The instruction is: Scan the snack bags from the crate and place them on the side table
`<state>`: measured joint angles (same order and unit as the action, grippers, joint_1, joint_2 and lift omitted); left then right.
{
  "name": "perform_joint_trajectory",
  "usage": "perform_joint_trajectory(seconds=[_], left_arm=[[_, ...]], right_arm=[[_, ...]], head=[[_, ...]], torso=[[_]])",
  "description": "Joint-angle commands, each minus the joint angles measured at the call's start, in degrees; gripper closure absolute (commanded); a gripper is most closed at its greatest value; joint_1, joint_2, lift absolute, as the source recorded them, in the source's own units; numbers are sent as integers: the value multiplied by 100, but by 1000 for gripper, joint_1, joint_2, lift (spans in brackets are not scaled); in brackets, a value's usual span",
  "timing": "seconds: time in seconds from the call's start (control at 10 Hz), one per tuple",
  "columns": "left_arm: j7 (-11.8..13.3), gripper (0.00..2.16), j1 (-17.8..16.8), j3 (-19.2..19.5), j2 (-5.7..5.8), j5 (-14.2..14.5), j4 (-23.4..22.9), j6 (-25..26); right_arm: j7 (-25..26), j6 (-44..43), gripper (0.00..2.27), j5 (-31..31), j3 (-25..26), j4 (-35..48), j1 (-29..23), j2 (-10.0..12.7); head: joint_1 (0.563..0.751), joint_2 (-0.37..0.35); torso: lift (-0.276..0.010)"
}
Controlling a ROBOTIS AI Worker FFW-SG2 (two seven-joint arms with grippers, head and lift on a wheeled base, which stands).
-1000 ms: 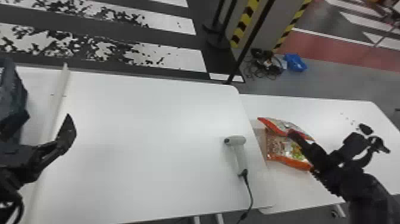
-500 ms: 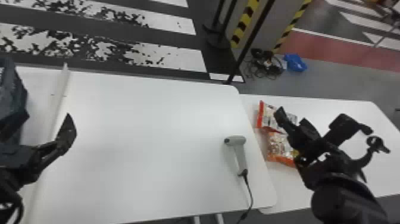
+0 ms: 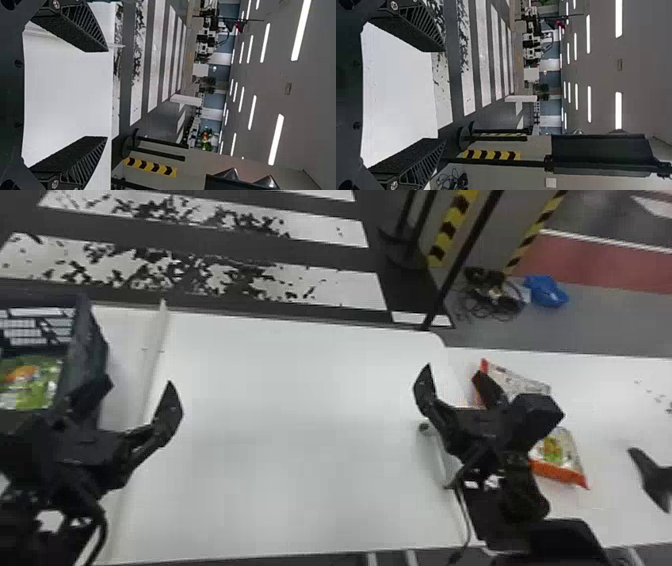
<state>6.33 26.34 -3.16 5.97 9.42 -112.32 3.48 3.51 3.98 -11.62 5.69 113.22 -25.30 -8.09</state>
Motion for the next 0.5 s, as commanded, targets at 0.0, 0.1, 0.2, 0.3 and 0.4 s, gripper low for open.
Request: perform_joint_trajectory(seconds=[0.0, 0.1, 0.2, 0.3, 0.4], left_arm=[[0, 87, 2, -18, -17, -28, 0, 0], [-9, 87, 2, -26, -17, -36, 9, 0], [-9, 87, 2, -44, -26, -45, 18, -17], [-9, 87, 2, -44, -35, -80, 35, 0], [-9, 87, 2, -53, -35, -98, 44, 0]], right_arm=[[123, -472, 83, 327, -604, -221, -89, 79], [273, -753, 83, 424, -867, -397, -124, 132], [440, -1034, 83, 573, -1105, -582, -133, 141], [554, -1228, 83, 582, -1245, -714, -133, 149], [651, -1315, 83, 591, -1316, -802, -133, 176]], head=[[695, -176], [695, -137], [695, -100], [695, -74], [695, -57]], torso=[[-50], [-50], [-50], [-50], [-50]])
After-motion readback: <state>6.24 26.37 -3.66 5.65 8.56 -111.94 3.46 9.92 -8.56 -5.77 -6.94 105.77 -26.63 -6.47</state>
